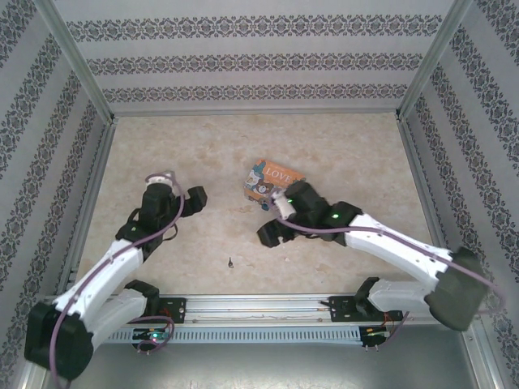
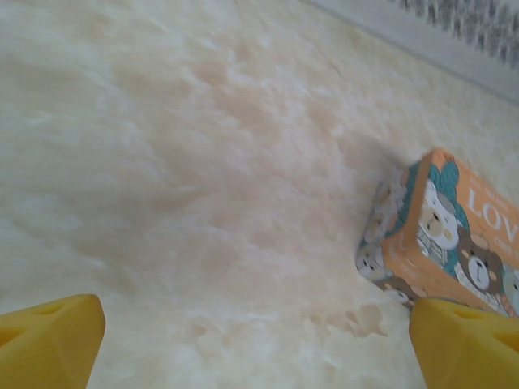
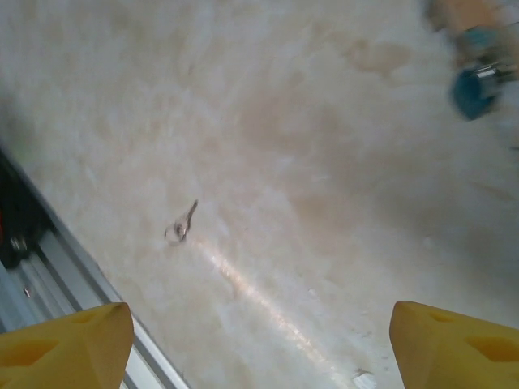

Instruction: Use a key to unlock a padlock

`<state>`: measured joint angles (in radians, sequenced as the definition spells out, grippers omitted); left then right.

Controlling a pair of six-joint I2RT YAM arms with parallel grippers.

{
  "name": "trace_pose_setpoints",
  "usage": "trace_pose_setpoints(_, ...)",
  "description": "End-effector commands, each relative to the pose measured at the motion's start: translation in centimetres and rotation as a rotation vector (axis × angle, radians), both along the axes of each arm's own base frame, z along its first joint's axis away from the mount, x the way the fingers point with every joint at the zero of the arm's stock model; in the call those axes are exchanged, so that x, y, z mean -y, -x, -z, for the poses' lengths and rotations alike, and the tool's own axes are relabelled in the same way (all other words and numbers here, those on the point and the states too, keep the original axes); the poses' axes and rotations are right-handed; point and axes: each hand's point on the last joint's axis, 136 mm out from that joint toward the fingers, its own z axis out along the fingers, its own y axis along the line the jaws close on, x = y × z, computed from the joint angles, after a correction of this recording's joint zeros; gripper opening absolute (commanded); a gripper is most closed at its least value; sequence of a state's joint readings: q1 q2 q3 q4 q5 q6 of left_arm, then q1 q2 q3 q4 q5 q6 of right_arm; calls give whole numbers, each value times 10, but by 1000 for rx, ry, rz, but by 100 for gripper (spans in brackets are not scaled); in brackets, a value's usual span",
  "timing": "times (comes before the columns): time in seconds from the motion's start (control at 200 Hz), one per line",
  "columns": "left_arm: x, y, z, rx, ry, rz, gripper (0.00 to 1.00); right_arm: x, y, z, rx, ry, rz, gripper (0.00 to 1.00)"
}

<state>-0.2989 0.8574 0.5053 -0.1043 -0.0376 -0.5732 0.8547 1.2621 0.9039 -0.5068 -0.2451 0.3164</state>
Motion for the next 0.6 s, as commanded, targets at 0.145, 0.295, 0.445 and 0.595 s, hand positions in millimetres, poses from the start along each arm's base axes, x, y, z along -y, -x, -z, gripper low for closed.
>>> trace_pose_setpoints(0.145,-64,39,-6,59,-24,-309,100,-34,30,38,-58,227,-211,76)
trace_pose_setpoints(0.295,-78,58,-12,79,-26,-364,100,-50,41,52,-72,311,-297,73)
trace_pose_setpoints(0.445,-82,68,-19,93,-22,-371,100,-66,46,62,-77,383,-370,68)
trace_pose_setpoints(0.595,-81,68,-21,87,-21,-366,100,-84,51,73,-76,449,-425,64)
